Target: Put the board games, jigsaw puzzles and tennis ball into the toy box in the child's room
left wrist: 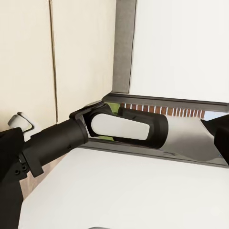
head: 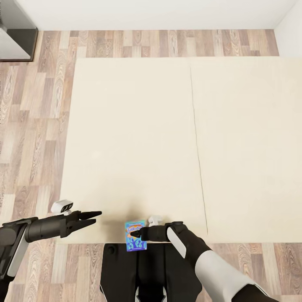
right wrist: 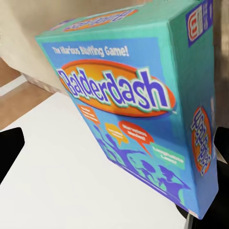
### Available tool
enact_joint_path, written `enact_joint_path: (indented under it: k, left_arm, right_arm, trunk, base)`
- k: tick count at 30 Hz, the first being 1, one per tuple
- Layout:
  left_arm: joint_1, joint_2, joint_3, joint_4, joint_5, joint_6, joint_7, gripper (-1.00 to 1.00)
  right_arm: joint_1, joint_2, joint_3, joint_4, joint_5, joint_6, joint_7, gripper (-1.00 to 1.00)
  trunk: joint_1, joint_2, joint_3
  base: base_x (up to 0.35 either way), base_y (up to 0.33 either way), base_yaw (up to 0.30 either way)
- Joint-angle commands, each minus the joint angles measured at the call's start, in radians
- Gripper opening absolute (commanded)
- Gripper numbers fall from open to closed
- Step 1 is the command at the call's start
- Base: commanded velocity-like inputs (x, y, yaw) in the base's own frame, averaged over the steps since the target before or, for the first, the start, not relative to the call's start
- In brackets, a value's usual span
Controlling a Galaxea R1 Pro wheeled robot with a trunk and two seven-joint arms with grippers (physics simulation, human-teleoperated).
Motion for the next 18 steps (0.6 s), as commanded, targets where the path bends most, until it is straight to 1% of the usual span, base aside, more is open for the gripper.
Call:
enact_joint_path:
  k: [1, 18]
  left_arm:
    - [0.0, 0.0, 0.0, 0.0, 0.0, 0.011, -0.004, 1.0]
    - [0.0, 0.0, 0.0, 0.0, 0.0, 0.011, -0.004, 1.0]
  right_arm:
    - [0.0, 0.0, 0.001, 0.0, -0.002, 0.004, 0.0, 1.0]
    - [0.0, 0.0, 0.0, 0.0, -0.002, 0.004, 0.0, 1.0]
  trunk:
    - [0.001, -0.002, -0.001]
    - [0.001, -0.002, -0.001]
  base:
    - [0.0, 0.123, 0.0]
    - [0.0, 0.122, 0.0]
